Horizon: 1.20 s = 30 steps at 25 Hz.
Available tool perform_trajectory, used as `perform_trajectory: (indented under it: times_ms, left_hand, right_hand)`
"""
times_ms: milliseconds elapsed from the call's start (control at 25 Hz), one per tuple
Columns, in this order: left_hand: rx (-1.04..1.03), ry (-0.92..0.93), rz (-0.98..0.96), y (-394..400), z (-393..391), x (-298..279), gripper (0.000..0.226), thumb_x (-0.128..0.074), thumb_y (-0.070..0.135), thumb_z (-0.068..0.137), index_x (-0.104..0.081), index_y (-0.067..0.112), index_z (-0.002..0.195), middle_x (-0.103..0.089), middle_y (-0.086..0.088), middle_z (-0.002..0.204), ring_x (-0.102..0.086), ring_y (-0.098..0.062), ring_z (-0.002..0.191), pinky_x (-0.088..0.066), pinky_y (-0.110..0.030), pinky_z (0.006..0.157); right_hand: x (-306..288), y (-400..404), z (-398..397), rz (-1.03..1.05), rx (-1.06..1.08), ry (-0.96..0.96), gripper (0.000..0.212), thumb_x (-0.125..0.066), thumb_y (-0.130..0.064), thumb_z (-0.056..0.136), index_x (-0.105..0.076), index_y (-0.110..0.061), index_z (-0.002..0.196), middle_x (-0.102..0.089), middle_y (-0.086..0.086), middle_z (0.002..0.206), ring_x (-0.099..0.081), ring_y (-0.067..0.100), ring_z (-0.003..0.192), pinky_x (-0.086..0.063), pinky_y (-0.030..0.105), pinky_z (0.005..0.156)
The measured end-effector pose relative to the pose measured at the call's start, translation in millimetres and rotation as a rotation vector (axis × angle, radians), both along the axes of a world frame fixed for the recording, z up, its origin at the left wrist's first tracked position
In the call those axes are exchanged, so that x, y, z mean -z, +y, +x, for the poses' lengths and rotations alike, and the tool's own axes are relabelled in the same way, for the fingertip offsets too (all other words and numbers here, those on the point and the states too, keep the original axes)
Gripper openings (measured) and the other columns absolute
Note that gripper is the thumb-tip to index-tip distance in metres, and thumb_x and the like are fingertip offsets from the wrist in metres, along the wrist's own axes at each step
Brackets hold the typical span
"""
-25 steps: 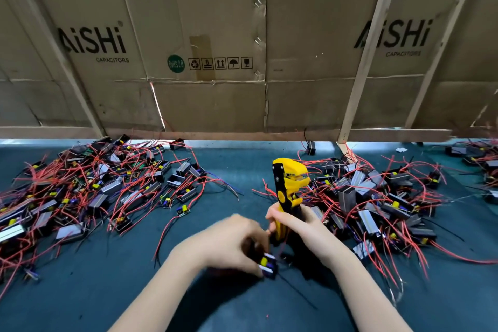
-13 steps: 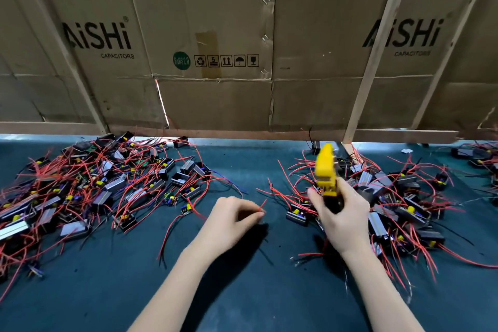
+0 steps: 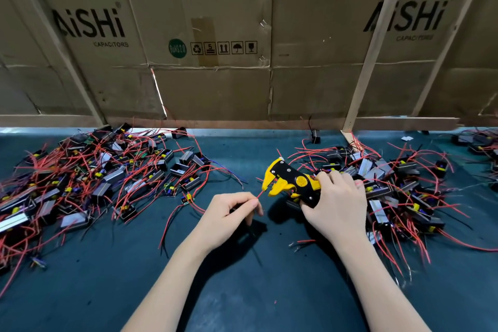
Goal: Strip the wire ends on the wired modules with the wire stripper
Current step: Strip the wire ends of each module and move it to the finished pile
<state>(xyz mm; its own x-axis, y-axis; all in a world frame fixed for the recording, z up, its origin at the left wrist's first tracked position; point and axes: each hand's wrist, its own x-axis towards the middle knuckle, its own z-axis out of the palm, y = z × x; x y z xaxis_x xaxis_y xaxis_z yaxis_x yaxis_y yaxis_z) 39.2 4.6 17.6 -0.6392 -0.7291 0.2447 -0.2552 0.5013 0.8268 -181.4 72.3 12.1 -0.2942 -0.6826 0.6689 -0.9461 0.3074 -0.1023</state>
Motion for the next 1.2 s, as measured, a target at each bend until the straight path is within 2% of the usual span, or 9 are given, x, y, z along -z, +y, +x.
perform_trajectory:
  times_ms: [280,640,880,960,1080,1200]
  left_hand:
    - [-0.016,-0.029,-0.023,1,-2,1,0.036,-0.052,0.015,0.100,-0.059,0.019,0.065,-0.052,0.011,0.053,-0.047,-0.002,0.054,-0.036,-0.016,0.058]
    - [-0.009,-0.003,-0.031,-2,-1,5,0.035,-0.051,0.021,0.098,-0.060,0.022,0.065,-0.053,0.011,0.053,-0.048,-0.002,0.054,-0.038,-0.016,0.059]
    - [-0.005,-0.004,-0.019,-3,-1,4,0.034,-0.048,0.031,0.095,-0.060,0.025,0.064,-0.053,0.009,0.053,-0.049,-0.006,0.055,-0.039,-0.020,0.059]
    - [0.002,-0.004,-0.007,-2,-1,3,0.033,-0.048,0.033,0.093,-0.061,0.025,0.065,-0.053,0.008,0.054,-0.049,-0.007,0.055,-0.039,-0.022,0.059]
    - [0.082,-0.008,0.085,-4,2,-3,0.027,-0.050,0.032,0.091,-0.068,0.016,0.077,-0.058,0.006,0.061,-0.053,-0.010,0.064,-0.042,-0.027,0.068]
    - [0.308,0.002,0.316,-15,20,-9,0.031,-0.060,0.028,0.086,-0.067,0.005,0.106,-0.069,0.000,0.086,-0.061,-0.011,0.089,-0.044,-0.020,0.084]
  right_hand:
    - [1,-4,4,-0.051,-0.067,0.063,0.055,-0.089,-0.046,0.046,-0.065,-0.008,0.076,-0.060,0.007,0.070,-0.059,0.031,0.067,-0.041,0.038,0.064]
    - [0,-4,5,-0.023,-0.095,0.052,0.050,-0.090,-0.048,0.047,-0.058,-0.012,0.059,-0.056,0.002,0.056,-0.060,0.027,0.055,-0.039,0.034,0.059]
    - [-3,-3,7,0.010,-0.094,0.014,0.051,-0.091,-0.050,0.049,-0.056,-0.013,0.055,-0.055,0.002,0.052,-0.059,0.028,0.049,-0.038,0.031,0.055]
    - [-4,-2,8,0.063,-0.058,-0.007,0.049,-0.088,-0.055,0.053,-0.060,-0.015,0.056,-0.059,0.003,0.053,-0.062,0.029,0.052,-0.036,0.028,0.054]
    - [-4,-2,9,0.100,-0.015,-0.069,0.044,-0.082,-0.058,0.061,-0.064,-0.017,0.062,-0.064,0.005,0.060,-0.065,0.031,0.064,-0.027,0.026,0.055]
    - [1,-3,5,0.013,-0.005,-0.034,0.046,-0.089,-0.047,0.052,-0.067,-0.011,0.070,-0.063,0.008,0.064,-0.063,0.031,0.063,-0.036,0.032,0.058]
